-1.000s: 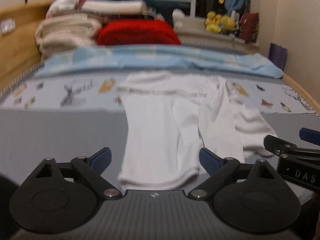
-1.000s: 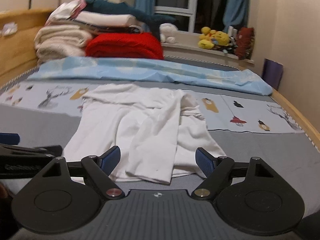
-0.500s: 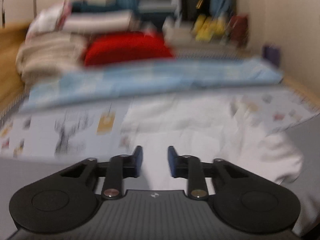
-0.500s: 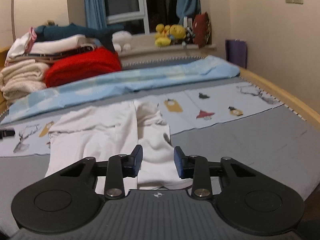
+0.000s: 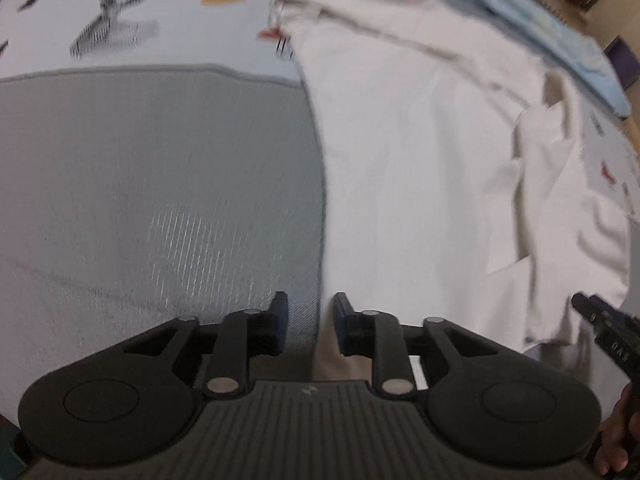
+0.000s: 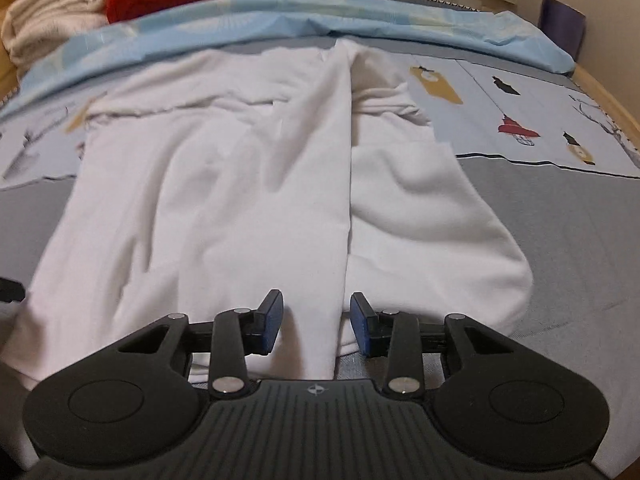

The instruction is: Fold small clothes

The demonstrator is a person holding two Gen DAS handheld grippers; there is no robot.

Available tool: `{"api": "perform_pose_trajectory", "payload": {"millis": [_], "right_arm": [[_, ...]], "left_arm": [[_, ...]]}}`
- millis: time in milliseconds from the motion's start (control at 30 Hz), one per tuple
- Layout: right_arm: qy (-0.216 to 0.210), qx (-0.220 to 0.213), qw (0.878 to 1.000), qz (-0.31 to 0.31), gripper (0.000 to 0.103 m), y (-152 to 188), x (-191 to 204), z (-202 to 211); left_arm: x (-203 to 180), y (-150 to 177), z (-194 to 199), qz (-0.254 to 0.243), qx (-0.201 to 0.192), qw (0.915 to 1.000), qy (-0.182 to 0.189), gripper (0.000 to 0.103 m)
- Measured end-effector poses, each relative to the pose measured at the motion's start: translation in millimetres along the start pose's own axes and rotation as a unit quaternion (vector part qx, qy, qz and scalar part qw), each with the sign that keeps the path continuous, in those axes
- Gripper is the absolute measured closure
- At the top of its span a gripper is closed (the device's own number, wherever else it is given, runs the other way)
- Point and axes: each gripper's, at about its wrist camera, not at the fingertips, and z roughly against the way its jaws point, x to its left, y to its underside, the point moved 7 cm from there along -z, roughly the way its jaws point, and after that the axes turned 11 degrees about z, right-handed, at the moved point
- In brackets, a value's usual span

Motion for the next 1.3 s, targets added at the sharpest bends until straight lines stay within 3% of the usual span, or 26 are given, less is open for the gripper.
{"api": "perform_pose_trajectory", "payload": {"millis": [33,100,133,167,333,567,800,933,1033,1067,1167,1233,1300], "right_arm": [[0.000,0.006,1.000,0.005,0.064,1,2,-4],[-0.002,0.010,1.000,0.001,0.077,5,0,-7],[-0.004,0.011,1.000,-0.011,0.100,5,-2,-7],[-0.004,0.007,1.000,-0.023,0.102,2,-6,-6],[-0.019,-0.058,0.998,-0.016,0.103,-25,-27,33],[0.022,-0.123,0.991,-0.041,0.103,-77,-108,85],[0.036,-0.134,0.990,-0.020,0.103,-117,-167,99],[0.089,-0.116,0.989,-0.032,0.103,-159,-254,100],[0.181,-0.098,0.970,-0.131,0.103,-183,-355,100],[0.239,-0.097,0.953,-0.158,0.103,-188,-391,102],[0.340,-0.115,0.911,-0.203,0.099,-184,-441,105],[0.338,-0.121,0.904,-0.232,0.091,-168,-436,99],[0.271,-0.146,0.919,-0.244,0.079,-145,-403,85]], "left_arm": [[1,1,-4,0.000,0.007,1.0000,-0.001,0.072],[0,1,-7,-0.004,0.009,0.9999,-0.003,0.072],[-2,-1,-7,-0.006,0.005,1.0000,-0.003,0.072],[-3,-3,-7,-0.007,0.003,1.0000,-0.002,0.072],[-12,-10,-5,-0.009,-0.001,0.9999,0.008,0.072],[-30,-21,-11,-0.012,-0.005,0.9998,0.014,0.072],[-31,-19,-19,-0.015,0.012,0.9998,0.009,0.068],[-31,-20,-18,-0.025,0.009,0.9996,0.004,0.068],[-27,-24,-18,-0.022,0.006,0.9997,-0.001,0.068],[-26,-26,-17,-0.020,0.005,0.9998,-0.001,0.068],[-25,-31,-15,-0.015,0.002,0.9999,0.000,0.068],[-24,-31,-16,-0.013,0.006,0.9999,0.001,0.066],[-27,-29,-17,-0.016,0.010,0.9998,0.001,0.063]]}}
